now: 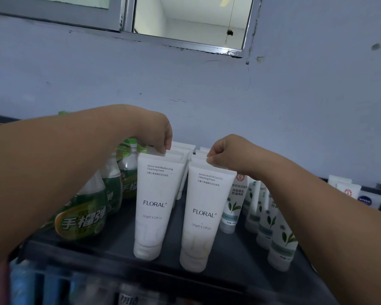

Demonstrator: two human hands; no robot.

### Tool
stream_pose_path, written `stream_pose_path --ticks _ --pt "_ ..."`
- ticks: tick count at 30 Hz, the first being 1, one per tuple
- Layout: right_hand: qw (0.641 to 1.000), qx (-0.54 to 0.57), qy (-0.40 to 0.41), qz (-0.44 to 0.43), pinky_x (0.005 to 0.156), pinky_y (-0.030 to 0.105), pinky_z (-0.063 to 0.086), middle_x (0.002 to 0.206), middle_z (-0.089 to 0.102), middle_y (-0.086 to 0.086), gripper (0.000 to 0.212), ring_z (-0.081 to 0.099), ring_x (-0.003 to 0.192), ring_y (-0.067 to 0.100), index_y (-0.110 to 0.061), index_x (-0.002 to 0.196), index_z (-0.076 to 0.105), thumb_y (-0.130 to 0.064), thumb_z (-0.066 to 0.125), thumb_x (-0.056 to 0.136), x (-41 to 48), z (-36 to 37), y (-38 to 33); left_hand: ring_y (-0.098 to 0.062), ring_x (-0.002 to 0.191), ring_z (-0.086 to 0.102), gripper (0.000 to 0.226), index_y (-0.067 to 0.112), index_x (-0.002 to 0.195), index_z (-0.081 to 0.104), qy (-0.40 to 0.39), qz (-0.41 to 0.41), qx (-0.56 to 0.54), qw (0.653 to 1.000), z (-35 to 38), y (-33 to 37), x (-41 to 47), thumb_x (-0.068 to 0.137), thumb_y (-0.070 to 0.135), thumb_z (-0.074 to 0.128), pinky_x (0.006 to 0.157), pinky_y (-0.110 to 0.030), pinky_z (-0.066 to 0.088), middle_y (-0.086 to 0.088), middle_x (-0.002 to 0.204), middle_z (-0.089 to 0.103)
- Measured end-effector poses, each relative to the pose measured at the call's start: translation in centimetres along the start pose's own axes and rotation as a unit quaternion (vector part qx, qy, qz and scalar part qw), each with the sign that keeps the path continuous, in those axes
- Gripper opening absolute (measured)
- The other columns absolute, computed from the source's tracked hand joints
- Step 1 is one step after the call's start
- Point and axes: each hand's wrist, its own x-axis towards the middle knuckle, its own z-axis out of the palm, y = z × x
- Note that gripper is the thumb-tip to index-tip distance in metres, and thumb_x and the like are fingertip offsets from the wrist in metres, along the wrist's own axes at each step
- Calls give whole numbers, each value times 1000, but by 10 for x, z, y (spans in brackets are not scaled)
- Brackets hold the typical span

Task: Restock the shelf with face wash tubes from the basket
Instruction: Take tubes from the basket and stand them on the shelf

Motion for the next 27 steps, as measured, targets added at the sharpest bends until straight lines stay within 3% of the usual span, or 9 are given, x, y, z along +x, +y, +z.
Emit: stream_pose_path --ticks 4,8,11,14,17,21,24,27 --pt "1000 -20 -9 -3 48 19 38 66 55 -4 11 44 49 11 -16 88 71 -24 64 90 -4 -5 1 -21 79 56 15 23 75 65 -13 -6 -5 1000 -2 1 0 81 10 72 67 -27 50 -1 81 62" --pt "1000 -6 -11 -9 68 28 46 85 70 4 14 55 71 16 -16 85 73 -29 68 87 0 -9 2 -18 81 58 19 21 85 69 -36 -24 -8 999 -5 0 3 85 3 62 64 -24 51 -4 93 66" --pt "999 10 38 -6 74 30 49 88 71 2 19 58 76 16 -12 88 73 -30 65 91 8 -16 4 -15 75 60 17 13 93 72 6 -22 -44 999 -13 -2 7 86 4 59 64 -23 48 -4 88 70" --pt "997 -17 77 0 63 25 44 84 65 1 11 53 65 12 -13 92 72 -22 64 91 22 -21 5 -11 69 56 12 13 96 72 58 -10 -24 998 -17 -2 14 88 13 62 60 -21 43 3 80 65" --pt "995 -87 53 5 77 26 46 99 67 0 15 59 82 14 -15 102 72 -20 66 90 36 -18 6 -7 66 49 17 17 104 71 68 -2 41 997 -14 2 24 89 18 64 62 -23 38 5 94 62" --pt "988 -155 11 10 93 33 50 109 67 -1 19 61 103 19 -15 106 71 -21 66 89 50 -7 7 -12 79 50 29 16 121 64 33 -7 129 991 -8 10 33 94 19 57 70 -20 40 1 119 61" --pt "986 -166 8 13 95 36 50 104 65 -3 17 61 104 19 -19 105 70 -20 66 89 59 -5 8 -17 112 53 32 18 126 61 22 -2 179 984 -3 9 41 95 20 55 87 -22 38 2 131 56" --pt "985 -174 9 13 97 35 49 111 63 -2 26 60 107 20 -18 116 66 -20 64 90 64 -6 9 -15 121 50 33 18 127 60 16 4 200 980 1 6 50 95 18 53 74 -12 30 3 132 56"
